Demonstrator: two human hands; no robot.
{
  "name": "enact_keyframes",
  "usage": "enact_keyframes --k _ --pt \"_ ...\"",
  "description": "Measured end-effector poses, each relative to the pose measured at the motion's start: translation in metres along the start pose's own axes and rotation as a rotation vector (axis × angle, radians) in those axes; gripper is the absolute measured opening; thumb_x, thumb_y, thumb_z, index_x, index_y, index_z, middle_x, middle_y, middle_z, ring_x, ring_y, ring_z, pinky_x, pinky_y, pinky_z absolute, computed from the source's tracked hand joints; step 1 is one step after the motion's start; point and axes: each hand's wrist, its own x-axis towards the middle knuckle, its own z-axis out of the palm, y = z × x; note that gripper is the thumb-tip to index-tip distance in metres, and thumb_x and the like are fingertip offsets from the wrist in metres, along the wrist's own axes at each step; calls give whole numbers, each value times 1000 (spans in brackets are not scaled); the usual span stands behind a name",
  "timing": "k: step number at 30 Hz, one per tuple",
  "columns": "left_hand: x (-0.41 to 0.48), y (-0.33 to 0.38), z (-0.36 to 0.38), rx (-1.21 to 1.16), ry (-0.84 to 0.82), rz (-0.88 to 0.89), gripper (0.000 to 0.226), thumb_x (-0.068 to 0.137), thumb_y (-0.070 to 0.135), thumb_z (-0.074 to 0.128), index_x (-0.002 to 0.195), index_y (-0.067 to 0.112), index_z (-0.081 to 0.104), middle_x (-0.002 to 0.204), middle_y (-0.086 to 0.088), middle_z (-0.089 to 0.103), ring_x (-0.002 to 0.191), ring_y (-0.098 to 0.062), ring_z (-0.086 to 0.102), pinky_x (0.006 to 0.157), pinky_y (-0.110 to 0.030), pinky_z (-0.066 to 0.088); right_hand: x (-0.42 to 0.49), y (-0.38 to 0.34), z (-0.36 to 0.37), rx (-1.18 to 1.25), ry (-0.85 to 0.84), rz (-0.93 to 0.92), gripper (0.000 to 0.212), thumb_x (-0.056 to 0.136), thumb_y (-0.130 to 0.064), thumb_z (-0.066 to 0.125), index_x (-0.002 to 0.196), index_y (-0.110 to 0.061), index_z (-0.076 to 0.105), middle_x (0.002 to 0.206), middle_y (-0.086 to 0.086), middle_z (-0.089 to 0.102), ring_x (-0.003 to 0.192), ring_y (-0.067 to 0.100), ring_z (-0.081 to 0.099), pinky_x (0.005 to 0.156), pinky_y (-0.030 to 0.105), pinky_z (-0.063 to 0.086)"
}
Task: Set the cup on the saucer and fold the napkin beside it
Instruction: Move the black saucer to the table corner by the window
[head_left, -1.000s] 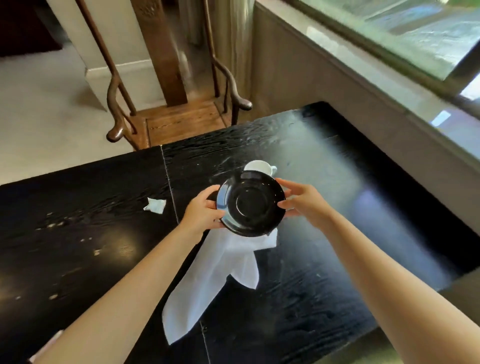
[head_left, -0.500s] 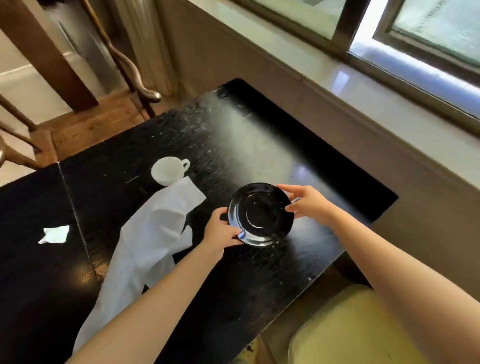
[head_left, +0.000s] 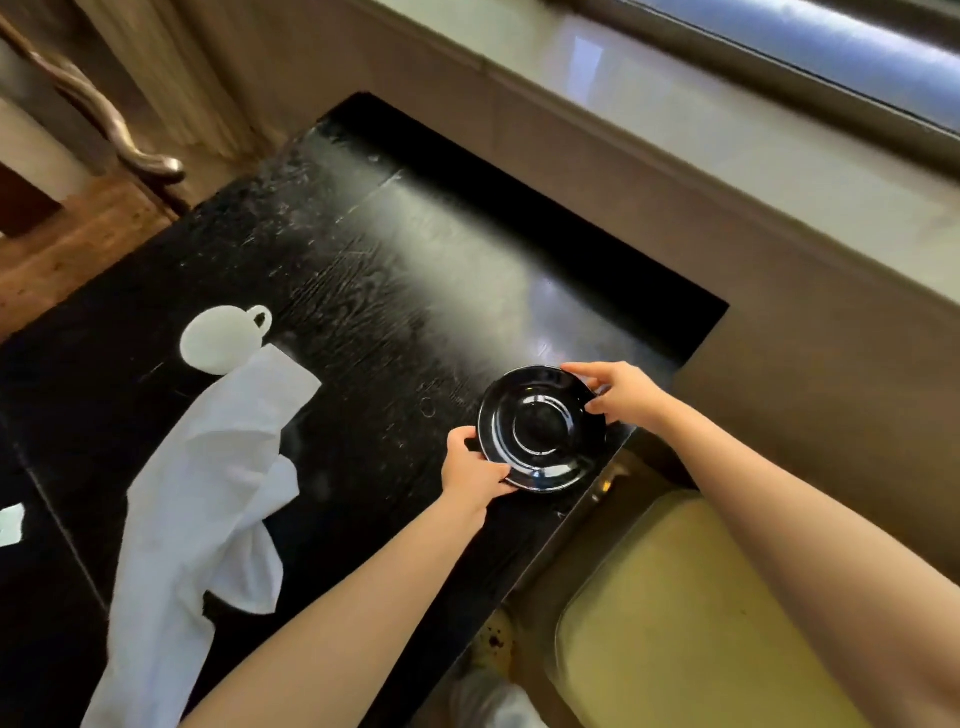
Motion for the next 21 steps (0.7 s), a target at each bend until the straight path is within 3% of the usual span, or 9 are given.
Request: enact_keyframes --k 3,6,11,15,19,21 --pt "3 -10 3 15 6 -10 55 80 -18 55 119 18 40 94 -10 59 83 -19 64 64 -32 58 1 13 8 -4 6 -5 63 82 8 56 133 -28 51 96 4 59 74 18 55 66 29 53" --pt "5 -14 2 32 6 -11 54 80 -17 55 118 18 40 95 -11 59 84 -19 64 66 -33 58 2 18 11 3 4 -13 62 83 7 56 134 -29 50 97 2 55 76 20 54 68 30 53" --pt "8 -15 0 52 -22 -7 56 80 -17 56 120 19 40 95 -10 60 85 -19 64 72 -36 59 4 18 13 -4 -13 0 62 85 7 54 135 -29 47 117 10 56 86 22 55 75 32 53" --pt "5 -15 -4 110 -54 21 55 80 -14 58 122 16 38 91 -7 60 81 -14 63 65 -28 57 2 13 15 -111 -9 2 57 85 6 53 137 -17 45 129 12 56 112 28 53 88 30 43" --pt "9 -7 -7 202 -40 -25 62 80 -6 62 131 15 33 103 -14 59 83 -20 64 68 -33 58 1 7 14 -68 -39 74 47 87 5 50 130 -14 50 118 10 58 93 27 58 80 37 54" --pt "10 3 -10 316 2 -47 65 83 2 64 136 16 30 108 -14 56 87 -23 63 71 -36 58 1 2 12 -70 -67 125 42 89 -1 51 130 -12 50 125 12 56 97 31 62 78 39 57"
